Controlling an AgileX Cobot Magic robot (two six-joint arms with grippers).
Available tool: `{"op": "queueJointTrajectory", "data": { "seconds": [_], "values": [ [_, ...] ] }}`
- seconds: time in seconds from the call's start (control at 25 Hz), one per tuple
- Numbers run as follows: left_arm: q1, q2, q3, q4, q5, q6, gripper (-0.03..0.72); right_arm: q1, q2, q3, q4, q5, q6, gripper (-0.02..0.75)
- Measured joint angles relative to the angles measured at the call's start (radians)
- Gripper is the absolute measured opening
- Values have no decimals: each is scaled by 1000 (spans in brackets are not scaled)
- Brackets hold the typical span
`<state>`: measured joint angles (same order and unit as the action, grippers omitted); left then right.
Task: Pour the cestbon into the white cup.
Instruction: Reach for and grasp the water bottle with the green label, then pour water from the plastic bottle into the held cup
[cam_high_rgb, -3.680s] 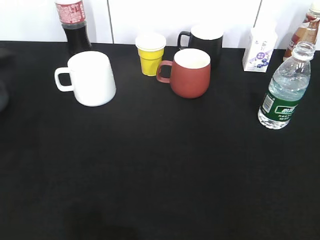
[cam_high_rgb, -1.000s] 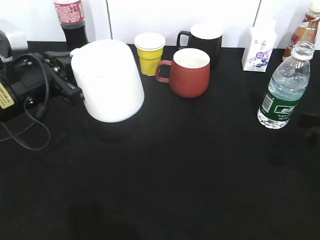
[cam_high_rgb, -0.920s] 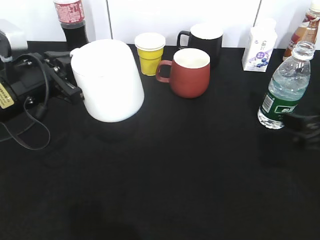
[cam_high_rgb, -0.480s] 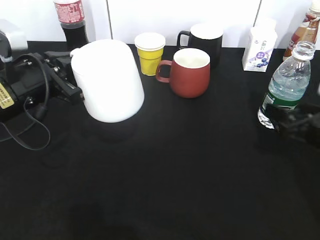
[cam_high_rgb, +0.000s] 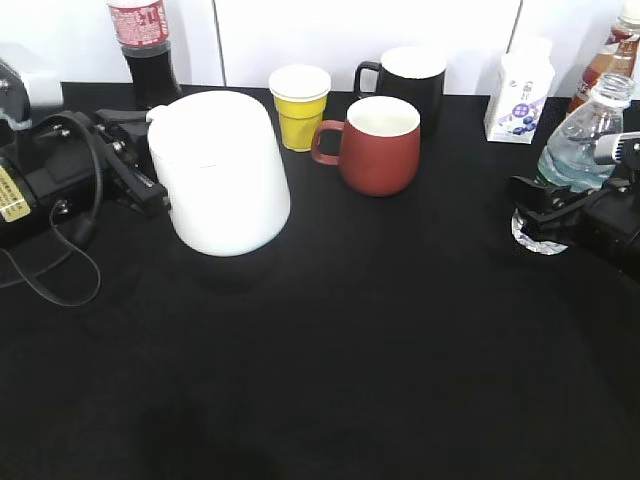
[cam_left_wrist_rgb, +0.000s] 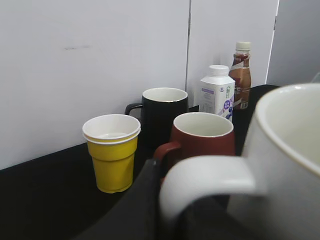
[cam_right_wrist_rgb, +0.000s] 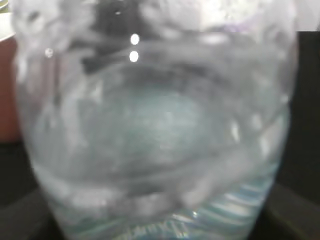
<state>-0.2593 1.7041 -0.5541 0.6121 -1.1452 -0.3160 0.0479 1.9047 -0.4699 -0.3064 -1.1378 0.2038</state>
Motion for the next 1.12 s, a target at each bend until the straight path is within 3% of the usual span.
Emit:
{"op": "queueJointTrajectory", "data": {
  "seconds": [0.2,0.36,0.52,0.68,0.84,1.12],
  "values": [
    [-5,0,0,55,0,0,39,0,4,0,-10,-21,-1,491],
    [-105,0,0,74,0,0,39,0,-78,1,-226,-25,-107,491],
    [-224,27,-12,-53,3,0,39,0,-270,2,-344,-25,-133,491],
    [-319,88,-148,-49,15,0,39,0,-440,-45,-388,47,-209,491],
    [-425,115,-299,-42,162,0,39,0,-463,-166,-469,164,-317,491],
    [-466,145,-409,-80,378,-17,39,0,-463,-179,-489,166,-689,491]
  ]
}}
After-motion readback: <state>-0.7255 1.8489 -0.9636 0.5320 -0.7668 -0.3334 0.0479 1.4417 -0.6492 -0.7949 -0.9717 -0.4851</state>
